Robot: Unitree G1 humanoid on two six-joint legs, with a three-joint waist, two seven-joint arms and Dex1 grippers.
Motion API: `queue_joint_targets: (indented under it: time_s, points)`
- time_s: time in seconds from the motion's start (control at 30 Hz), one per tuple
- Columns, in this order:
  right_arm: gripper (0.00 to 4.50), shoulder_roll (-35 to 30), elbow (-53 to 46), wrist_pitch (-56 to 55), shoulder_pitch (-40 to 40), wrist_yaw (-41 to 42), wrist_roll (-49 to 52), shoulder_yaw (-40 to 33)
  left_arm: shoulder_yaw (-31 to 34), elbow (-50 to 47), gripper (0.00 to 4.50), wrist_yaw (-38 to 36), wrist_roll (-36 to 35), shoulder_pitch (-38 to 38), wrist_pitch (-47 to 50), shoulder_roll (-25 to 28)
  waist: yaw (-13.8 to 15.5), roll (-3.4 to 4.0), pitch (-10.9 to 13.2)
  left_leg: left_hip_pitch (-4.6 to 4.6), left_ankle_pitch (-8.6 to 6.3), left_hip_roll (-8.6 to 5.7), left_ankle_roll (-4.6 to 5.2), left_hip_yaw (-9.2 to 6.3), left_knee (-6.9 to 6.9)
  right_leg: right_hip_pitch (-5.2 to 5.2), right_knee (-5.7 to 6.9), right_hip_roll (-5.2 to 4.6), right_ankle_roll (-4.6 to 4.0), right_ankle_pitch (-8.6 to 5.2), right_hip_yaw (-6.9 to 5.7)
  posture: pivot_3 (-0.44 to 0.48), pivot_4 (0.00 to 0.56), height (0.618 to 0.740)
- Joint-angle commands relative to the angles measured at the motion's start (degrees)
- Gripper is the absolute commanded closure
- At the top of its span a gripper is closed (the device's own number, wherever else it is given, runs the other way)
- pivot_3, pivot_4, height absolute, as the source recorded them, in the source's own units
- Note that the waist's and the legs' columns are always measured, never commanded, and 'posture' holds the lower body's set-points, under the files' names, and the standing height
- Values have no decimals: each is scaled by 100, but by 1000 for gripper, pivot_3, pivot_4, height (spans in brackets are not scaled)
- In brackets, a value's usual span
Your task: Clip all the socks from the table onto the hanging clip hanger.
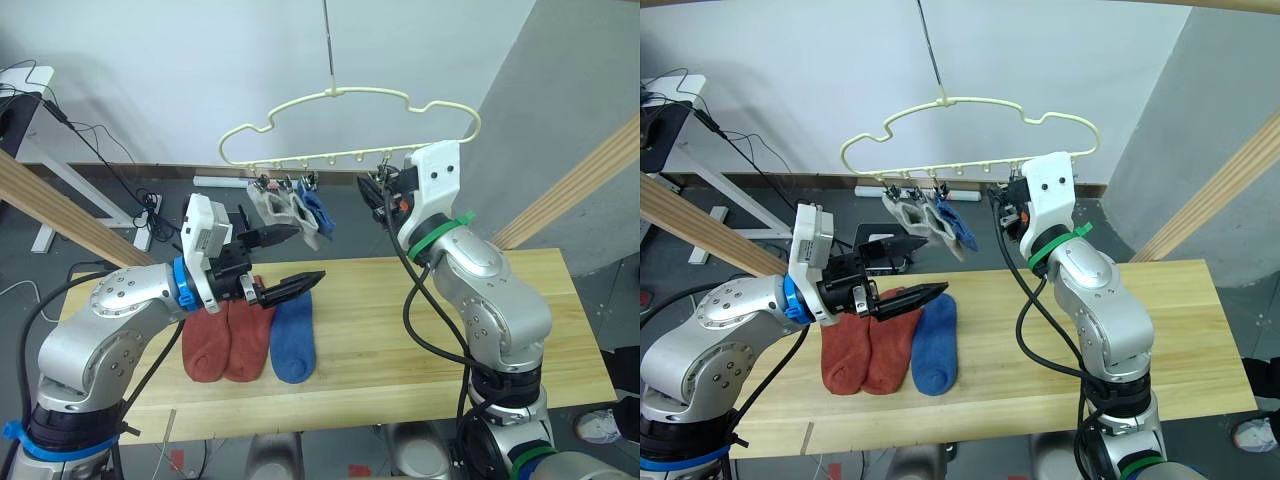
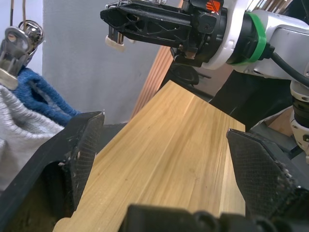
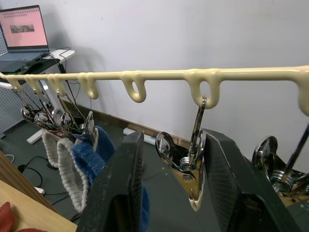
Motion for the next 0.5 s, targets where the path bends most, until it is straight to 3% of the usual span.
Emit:
queue_joint_targets:
  time_s: [0.03,0.5]
  points:
    - [2619,24,-266,-184,-19,-27,52,31,-5,-109,0,-23,-19,-57,-48,-7,0,0,0,1,2,-1,0,-1,0,0,3,0,-2,1,0,-188,286,740]
    - [2619,39,-177,-310,-21,-34,44,133,-43,-100,0,5,-7,-67,-54,-19,-3,-1,0,4,24,-9,-9,-8,1,-8,35,5,-15,9,-2,-189,288,740]
